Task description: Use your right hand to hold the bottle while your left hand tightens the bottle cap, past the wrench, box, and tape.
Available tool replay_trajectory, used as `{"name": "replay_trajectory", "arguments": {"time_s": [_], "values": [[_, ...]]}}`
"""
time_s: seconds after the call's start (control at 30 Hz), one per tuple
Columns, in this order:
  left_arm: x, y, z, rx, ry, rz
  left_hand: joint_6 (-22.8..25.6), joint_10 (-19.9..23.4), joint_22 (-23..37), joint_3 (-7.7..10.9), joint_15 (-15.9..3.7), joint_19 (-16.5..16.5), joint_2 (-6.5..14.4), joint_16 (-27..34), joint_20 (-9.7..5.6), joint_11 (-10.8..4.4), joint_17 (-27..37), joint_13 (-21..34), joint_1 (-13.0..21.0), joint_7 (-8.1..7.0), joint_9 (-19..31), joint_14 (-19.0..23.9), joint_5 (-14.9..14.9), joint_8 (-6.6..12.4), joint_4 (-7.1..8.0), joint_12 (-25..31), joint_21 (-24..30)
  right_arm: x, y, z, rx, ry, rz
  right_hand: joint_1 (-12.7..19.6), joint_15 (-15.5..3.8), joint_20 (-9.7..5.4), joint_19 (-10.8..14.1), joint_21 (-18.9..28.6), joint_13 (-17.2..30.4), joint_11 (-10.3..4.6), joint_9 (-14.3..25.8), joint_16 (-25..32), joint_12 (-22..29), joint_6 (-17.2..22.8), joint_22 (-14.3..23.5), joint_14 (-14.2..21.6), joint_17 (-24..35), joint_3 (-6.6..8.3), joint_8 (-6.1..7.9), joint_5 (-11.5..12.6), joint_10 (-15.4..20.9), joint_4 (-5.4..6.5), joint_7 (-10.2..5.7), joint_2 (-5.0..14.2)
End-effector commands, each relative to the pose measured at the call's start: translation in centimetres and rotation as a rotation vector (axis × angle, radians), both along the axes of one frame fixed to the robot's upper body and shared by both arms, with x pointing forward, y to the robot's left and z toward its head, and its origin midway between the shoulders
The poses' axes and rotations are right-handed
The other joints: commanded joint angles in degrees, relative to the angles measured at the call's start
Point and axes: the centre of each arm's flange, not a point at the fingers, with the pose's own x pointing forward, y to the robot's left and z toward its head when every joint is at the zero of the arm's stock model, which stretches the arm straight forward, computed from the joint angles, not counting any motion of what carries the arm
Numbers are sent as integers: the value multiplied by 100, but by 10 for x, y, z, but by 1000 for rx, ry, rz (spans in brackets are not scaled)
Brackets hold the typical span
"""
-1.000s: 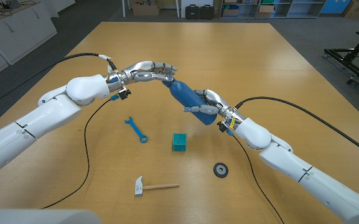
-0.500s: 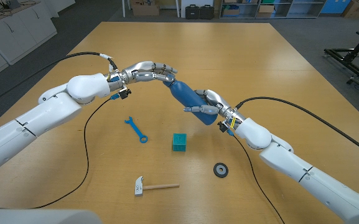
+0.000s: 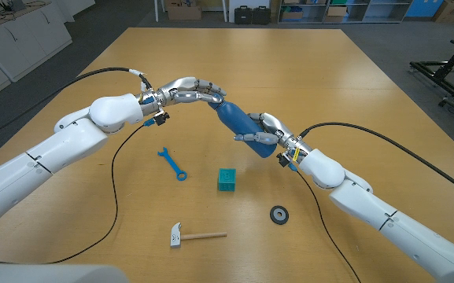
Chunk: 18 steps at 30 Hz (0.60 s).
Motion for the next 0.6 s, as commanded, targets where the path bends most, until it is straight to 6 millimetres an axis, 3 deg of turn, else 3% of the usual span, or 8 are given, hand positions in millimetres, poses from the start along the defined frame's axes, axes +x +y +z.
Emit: {"name": "replay_trajectory", "arguments": {"time_s": [0.03, 0.23, 0.6], "values": [[-6, -1, -1, 14, -18, 67, 323, 369, 9, 145, -569, 201, 112, 42, -68, -73, 2, 20, 265, -42, 6, 287, 68, 129, -9, 88, 61, -5, -5, 2, 18, -10, -5, 1563, -1122, -901, 110, 17, 12, -1228, 25, -8, -30, 1480, 11, 750, 31, 175, 66, 1, 1260, 70, -1203, 1578], [-15, 3, 2, 44, -56, 136, 729, 840, 6, 273, -703, 417, 190, 46, -156, -172, -7, 31, 439, -86, 6, 653, 111, 284, -3, 181, 70, -8, -8, 1, 24, -9, -9, 1561, -1121, -901, 106, 26, 9, -1227, 23, -14, -40, 1485, 5, 753, 40, 177, 70, 2, 1275, 72, -1204, 1576], [-26, 4, 4, 91, -118, 235, 1107, 1258, 6, 362, -835, 550, 252, 32, -282, -251, -10, 102, 500, -162, 9, 939, 144, 431, 18, 297, 57, -11, -9, -2, 34, -3, -4, 1561, -1122, -901, 99, 40, 20, -1232, 20, -22, -53, 1490, -4, 759, 54, 181, 75, 2, 1275, 72, -1206, 1575]]}}
